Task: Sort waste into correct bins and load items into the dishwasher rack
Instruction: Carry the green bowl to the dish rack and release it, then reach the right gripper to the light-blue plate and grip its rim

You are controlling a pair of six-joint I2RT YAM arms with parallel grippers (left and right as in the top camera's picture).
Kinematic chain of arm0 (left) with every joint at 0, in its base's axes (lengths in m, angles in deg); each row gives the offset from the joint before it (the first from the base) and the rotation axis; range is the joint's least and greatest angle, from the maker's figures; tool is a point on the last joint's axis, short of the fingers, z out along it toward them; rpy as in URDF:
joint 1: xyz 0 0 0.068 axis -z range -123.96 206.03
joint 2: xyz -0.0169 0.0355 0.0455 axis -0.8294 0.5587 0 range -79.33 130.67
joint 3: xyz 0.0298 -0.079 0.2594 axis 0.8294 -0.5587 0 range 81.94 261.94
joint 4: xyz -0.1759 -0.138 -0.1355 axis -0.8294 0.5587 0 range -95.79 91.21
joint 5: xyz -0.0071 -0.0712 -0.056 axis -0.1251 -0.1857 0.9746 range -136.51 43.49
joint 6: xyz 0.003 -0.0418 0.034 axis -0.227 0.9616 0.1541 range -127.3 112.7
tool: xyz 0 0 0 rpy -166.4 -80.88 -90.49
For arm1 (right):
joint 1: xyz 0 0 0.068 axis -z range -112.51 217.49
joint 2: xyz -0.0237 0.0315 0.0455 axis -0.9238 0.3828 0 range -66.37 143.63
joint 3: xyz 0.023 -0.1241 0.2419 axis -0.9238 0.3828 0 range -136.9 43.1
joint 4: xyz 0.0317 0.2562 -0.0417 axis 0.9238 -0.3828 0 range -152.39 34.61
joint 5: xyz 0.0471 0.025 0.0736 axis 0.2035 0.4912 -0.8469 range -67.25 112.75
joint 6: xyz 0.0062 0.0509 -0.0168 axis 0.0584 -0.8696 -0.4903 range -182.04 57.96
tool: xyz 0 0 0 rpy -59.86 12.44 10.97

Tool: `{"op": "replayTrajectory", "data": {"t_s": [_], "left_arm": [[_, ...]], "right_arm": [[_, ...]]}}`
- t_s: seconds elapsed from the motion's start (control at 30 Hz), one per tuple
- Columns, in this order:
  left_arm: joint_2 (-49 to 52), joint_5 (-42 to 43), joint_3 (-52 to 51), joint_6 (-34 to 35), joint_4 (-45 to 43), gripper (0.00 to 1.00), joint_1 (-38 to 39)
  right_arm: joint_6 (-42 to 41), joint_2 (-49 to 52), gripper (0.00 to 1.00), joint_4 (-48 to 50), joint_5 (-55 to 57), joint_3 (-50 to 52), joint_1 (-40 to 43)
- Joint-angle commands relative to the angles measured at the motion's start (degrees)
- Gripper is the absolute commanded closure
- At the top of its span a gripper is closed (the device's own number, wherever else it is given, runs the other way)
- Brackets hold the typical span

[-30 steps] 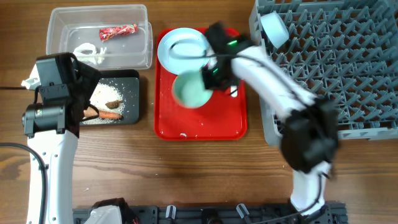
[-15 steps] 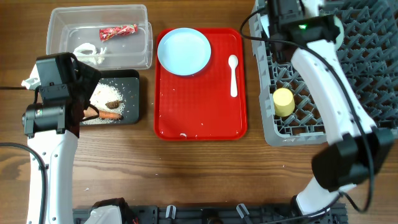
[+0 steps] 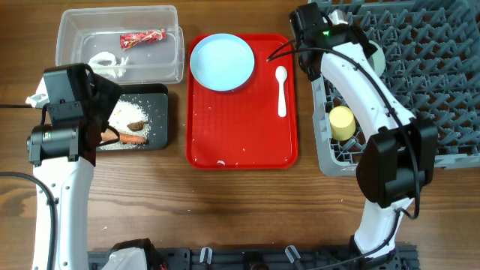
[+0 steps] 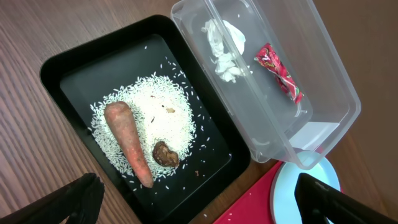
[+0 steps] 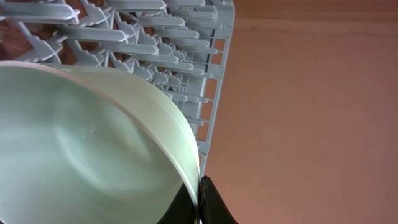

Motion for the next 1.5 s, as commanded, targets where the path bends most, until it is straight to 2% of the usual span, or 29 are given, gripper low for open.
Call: {"op": "replayTrajectory", "data": {"t_s": [0.0,0.53,0.87,0.97,1.13,1.17,1.2,1.23,1.27,1.3,1.37,1.4,1.43,1.47], "left_arm": [[-0.28,-0.35,0.87,-0.52,0.07,0.00,0.04],[-0.28,-0.35,0.85,-0.52,0.07,0.00,0.04],[-0.28,-0.35,0.87,-0.52,0.07,0.00,0.04],[-0.28,-0.35,0.87,-0.52,0.07,0.00,0.04],[-0.28,-0.35,0.87,-0.52,0.07,0.00,0.04],[-0.28,-0.35,0.87,-0.52,0.07,0.00,0.04],[-0.28,-0.35,0.87,-0.52,0.07,0.00,0.04],[-0.28,-0.35,0.87,-0.52,0.07,0.00,0.04],[-0.28,-0.35,0.87,-0.52,0.07,0.00,0.04],[-0.28,-0.35,0.87,-0.52,0.07,0.00,0.04],[-0.28,-0.33,0.87,-0.52,0.07,0.00,0.04],[-0.28,-0.35,0.85,-0.52,0.07,0.00,0.04],[-0.28,-0.35,0.87,-0.52,0.07,0.00,0.04],[-0.28,-0.35,0.87,-0.52,0.07,0.00,0.04]], "right_arm": [[0.92,2.82,0.96,0.87,0.13,0.22,0.24],[2.03,3.10,0.96,-1.33,-1.36,0.22,-0.07],[2.16,3.10,0.71,-6.29,-1.33,0.22,-8.00],[2.19,3.10,0.67,-6.14,-2.43,0.22,-10.62],[2.16,3.08,0.66,-4.90,-6.73,0.20,-12.96],[2.16,3.06,0.61,-3.87,-6.73,0.15,-13.25],[2.16,3.02,0.50,-2.21,-6.73,0.15,-13.40],[1.99,3.02,0.44,0.44,-7.45,-0.31,-13.77],[2.03,3.02,0.35,2.38,-10.08,-1.22,-14.14],[2.03,2.91,0.32,5.03,-15.54,-3.13,-14.56],[1.75,2.32,0.00,10.51,-30.40,-6.58,-14.99],[0.68,2.23,0.00,13.18,-38.03,-7.78,-14.99],[-2.19,2.10,0.00,16.65,-51.60,-8.66,-14.86],[-2.95,2.14,0.06,18.67,-61.22,-8.63,-14.80]]}}
